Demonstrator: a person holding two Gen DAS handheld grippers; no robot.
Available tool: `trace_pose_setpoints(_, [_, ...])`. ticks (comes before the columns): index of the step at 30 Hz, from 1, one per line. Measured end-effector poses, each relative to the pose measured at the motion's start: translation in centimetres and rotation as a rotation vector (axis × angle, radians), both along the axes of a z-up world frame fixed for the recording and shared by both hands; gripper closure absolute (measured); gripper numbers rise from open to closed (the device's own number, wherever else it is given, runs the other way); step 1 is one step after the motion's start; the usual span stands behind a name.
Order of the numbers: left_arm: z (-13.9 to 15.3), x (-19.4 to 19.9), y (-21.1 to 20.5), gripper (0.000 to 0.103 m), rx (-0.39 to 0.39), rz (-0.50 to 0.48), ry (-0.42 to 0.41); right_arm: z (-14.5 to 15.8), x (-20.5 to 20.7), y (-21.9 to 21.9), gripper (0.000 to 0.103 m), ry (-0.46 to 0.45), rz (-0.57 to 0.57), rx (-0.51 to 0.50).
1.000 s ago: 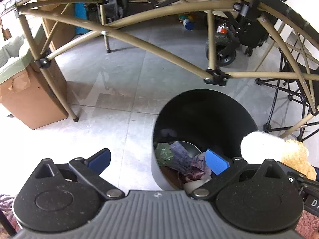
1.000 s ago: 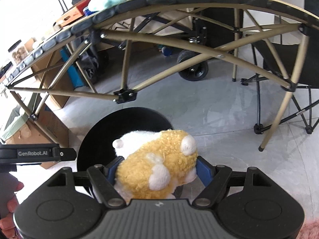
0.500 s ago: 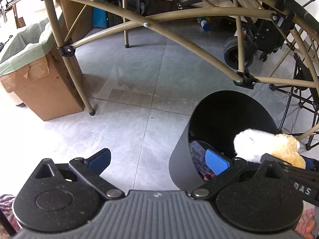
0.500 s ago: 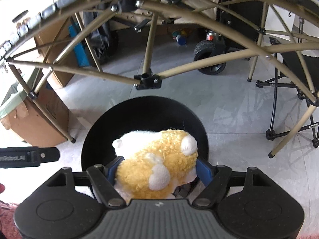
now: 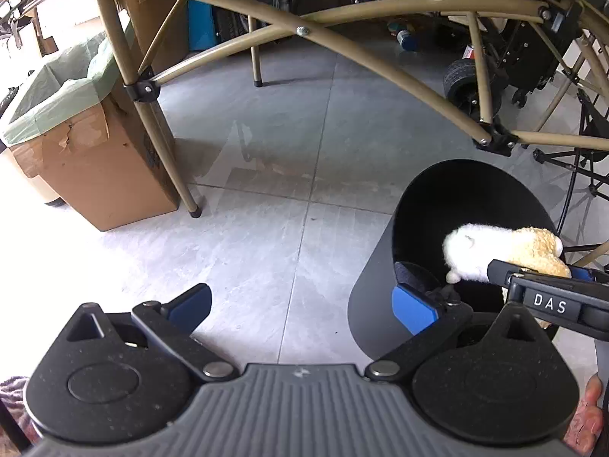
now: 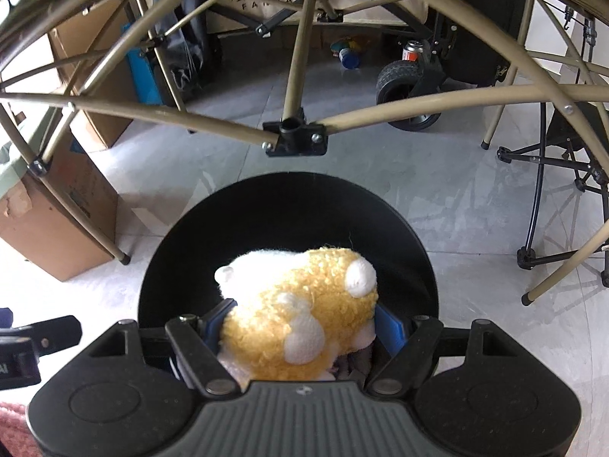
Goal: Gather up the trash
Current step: 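Open the right tool over the bin to drop the yellow plush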
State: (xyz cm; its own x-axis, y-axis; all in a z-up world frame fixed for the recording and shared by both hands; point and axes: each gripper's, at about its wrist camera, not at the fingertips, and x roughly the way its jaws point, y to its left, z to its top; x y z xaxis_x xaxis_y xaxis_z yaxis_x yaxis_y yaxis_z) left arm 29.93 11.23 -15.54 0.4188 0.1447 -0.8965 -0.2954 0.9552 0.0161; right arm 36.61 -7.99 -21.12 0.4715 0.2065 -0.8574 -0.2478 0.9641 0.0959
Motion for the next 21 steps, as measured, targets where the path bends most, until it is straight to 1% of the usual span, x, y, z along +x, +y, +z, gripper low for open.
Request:
trace_pose_setpoints(4, [-0.3,0.0,0.0,0.0,0.008,-0.002,0.008,-1.0,0.2,0.4,0.027,0.024,0.013,-0.03])
trace_pose_setpoints(10, [-0.7,-0.1,-0.1,0.0,0.018,-0.014,0.017,-1.4,0.3,0.3,0.027,0.036,0.014,-0.031])
trace_pose_setpoints(13, [-0.7,-0.1,-0.1,0.0,0.02,-0.017,0.019,-1.5,0.3,0.2,0.025,0.045,0.017,-0.03])
trace_pose_setpoints(14, [-0.8,-0.1,-0.1,0.0,0.021,-0.018,0.019,-1.5,0.4,0.3,0.022,0.046,0.016,-0.03])
trace_pose_setpoints(16, [-0.8,-0.1,-0.1,0.0,0.022,-0.019,0.022,-1.5,0.4,0.3,0.019,0.047,0.019,-0.033])
trace_pose_setpoints(18, [-0.9,-0.1,-0.1,0.0,0.023,-0.02,0.025,-1.4,0.4,0.4,0.013,0.038,0.02,-0.041])
trace_pose_setpoints(19, [-0.9,-0.1,-0.1,0.0,0.024,-0.02,0.026,-1.4,0.4,0.4,0.007,0.034,0.021,-0.044])
trace_pose_setpoints(20, [-1.0,-0.1,-0.1,0.0,0.024,-0.021,0.027,-1.3,0.3,0.4,0.004,0.031,0.023,-0.047])
trace_pose_setpoints(21, [-1.0,-0.1,-0.2,0.0,0.025,-0.021,0.027,-1.3,0.3,0.4,0.003,0.029,0.026,-0.049])
